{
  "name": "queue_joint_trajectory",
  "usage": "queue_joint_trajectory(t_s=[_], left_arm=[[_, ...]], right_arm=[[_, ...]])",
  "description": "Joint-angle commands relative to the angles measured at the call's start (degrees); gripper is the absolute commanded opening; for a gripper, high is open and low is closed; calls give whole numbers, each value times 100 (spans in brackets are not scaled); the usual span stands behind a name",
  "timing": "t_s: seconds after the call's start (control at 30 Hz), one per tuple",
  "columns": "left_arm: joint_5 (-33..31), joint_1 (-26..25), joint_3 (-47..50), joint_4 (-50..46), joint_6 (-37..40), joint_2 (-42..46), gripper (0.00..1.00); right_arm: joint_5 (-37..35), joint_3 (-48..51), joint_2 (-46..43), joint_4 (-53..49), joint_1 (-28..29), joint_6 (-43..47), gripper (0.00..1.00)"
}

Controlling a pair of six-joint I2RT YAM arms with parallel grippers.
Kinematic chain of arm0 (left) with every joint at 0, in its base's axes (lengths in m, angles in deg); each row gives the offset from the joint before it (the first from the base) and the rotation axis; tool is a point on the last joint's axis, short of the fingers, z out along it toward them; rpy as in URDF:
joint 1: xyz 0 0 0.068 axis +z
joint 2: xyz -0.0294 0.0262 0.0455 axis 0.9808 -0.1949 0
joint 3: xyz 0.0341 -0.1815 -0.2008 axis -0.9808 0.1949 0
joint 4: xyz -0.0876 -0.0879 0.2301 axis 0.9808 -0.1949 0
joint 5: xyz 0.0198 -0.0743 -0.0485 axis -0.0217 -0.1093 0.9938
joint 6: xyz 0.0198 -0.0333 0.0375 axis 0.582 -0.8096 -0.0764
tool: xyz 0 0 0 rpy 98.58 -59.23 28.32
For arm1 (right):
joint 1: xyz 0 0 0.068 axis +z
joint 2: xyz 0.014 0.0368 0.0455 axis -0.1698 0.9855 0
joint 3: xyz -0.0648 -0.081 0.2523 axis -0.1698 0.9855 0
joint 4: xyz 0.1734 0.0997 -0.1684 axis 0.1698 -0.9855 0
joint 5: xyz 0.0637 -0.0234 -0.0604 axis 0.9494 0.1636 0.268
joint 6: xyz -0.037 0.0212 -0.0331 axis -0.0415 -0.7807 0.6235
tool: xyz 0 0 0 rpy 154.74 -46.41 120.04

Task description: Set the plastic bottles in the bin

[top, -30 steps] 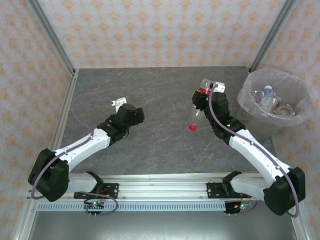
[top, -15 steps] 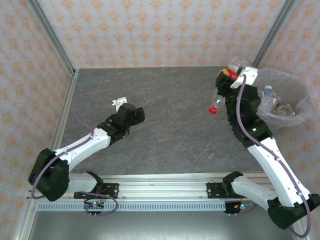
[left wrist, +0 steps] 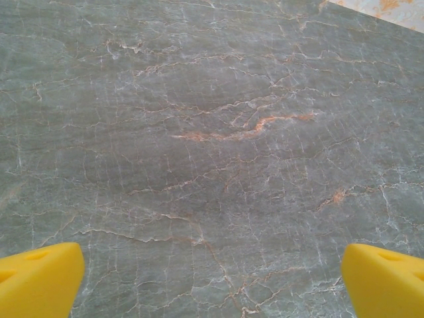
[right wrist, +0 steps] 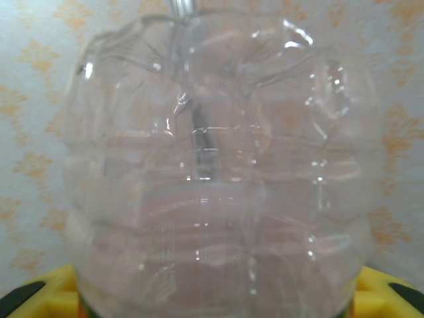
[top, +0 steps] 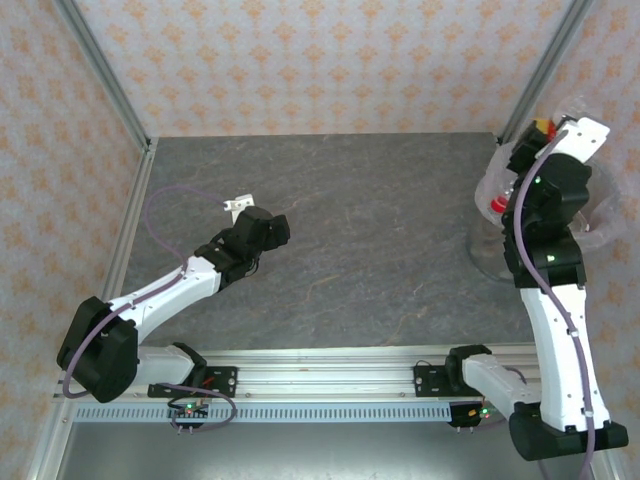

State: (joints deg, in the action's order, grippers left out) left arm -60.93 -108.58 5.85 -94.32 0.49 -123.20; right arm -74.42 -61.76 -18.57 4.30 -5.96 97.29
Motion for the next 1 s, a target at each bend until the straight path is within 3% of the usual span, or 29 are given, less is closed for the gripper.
queue_joint_trajectory(t_s=[0.0,0.3,0.7,0.83,0.97], left_arm=[[-71,64,-135,8,-74,-51,100],[-115,60,-60,2,-57,-3,100],[-148,63,-11,-5,-74,61,100],[-203,64,78,0,-100,131,100],[-209,94,121,-6,-94,205,100]], right_arm=[[-38,-374,148,-422,-420,279,48],[364,-917,1127,-1057,-1488,700,49],[600,-1353,2372,-1277,-1758,93,49],[604,-1257,2415,-1760,-1756,-301,54],[559,-1261,2445,-2289,-1753,-493,74]])
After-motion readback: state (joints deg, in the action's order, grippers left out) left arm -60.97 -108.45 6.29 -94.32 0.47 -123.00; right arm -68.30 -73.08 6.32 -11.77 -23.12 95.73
